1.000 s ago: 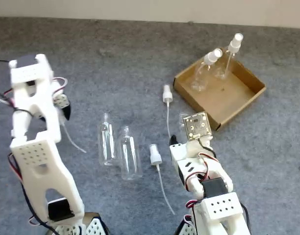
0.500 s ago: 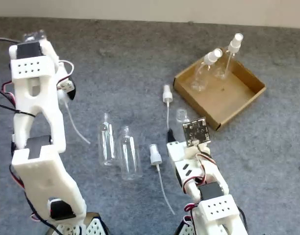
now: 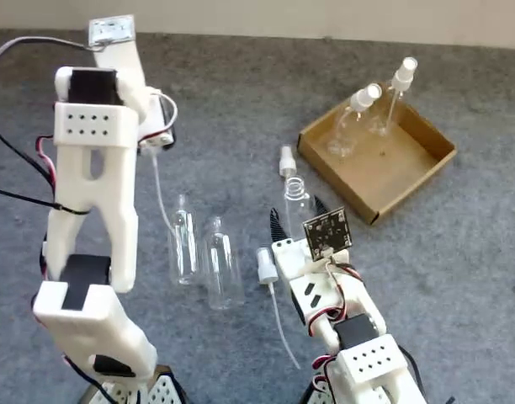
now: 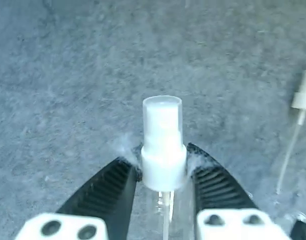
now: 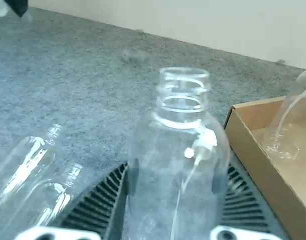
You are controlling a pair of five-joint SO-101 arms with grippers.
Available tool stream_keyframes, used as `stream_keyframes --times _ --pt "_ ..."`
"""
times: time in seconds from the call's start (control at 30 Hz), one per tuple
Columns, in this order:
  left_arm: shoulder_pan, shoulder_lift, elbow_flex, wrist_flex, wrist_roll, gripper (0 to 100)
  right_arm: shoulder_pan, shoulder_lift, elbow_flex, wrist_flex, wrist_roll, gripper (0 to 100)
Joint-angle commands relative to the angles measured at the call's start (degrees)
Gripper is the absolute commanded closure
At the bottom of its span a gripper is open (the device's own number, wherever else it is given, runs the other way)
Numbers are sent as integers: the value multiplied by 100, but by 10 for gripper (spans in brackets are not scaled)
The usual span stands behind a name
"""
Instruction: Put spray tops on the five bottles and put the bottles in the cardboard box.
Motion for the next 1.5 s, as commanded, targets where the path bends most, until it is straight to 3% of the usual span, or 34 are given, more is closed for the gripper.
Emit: stream_keyframes --times 0.0,0.27,0.47,0.6,0.83,1.1,1.27,1.47 --pt "505 -655 -312 18 -35 975 -84 -75 277 -154 -44 803" --pt "752 -1130 -303 -721 -35 976 -92 -75 286 -242 -44 803" --pt "760 -1613 -303 -1029 -35 973 -382 -48 787 -1631 -53 806" --pt "936 -2062 -303 -1055 -53 973 -576 -75 1007 -1692 -53 806" --pt "1490 -2721 -286 -1143 -1143 973 -646 -75 989 -1701 -53 806" --pt "1534 -3134 -286 -1802 -1222 976 -620 -57 989 -1640 -53 806" --pt "1534 -3811 -277 -1512 -1213 976 -646 -75 989 -1121 -44 806" --pt "1534 -4365 -277 -941 -1213 976 -620 -75 989 -1218 -26 806"
